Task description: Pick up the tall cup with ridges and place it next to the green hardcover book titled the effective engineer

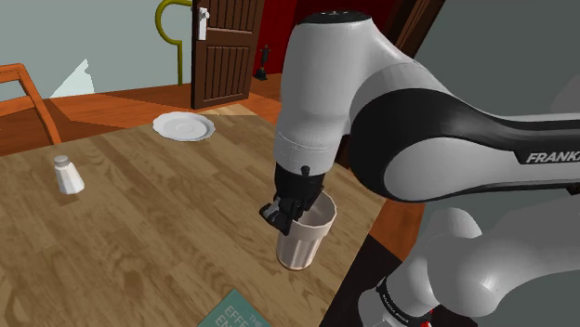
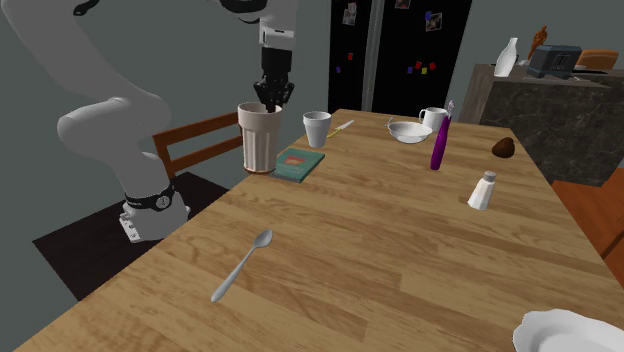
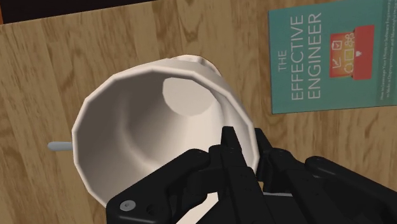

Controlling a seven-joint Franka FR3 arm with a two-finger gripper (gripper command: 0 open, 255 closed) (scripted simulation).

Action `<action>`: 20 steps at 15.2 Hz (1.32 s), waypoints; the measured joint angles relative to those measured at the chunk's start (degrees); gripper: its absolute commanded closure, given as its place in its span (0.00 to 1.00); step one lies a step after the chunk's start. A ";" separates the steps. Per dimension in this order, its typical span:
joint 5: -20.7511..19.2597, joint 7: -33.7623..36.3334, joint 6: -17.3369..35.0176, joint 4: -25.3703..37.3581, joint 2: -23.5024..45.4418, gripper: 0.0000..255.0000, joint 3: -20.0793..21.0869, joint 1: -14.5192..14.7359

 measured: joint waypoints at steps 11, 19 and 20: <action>0.49 0.62 8.85 -6.67 2.23 1.00 1.69 0.09; 0.59 1.28 14.86 -10.43 4.55 1.00 2.98 0.00; 0.57 1.34 15.07 -10.48 4.70 1.00 3.04 -0.02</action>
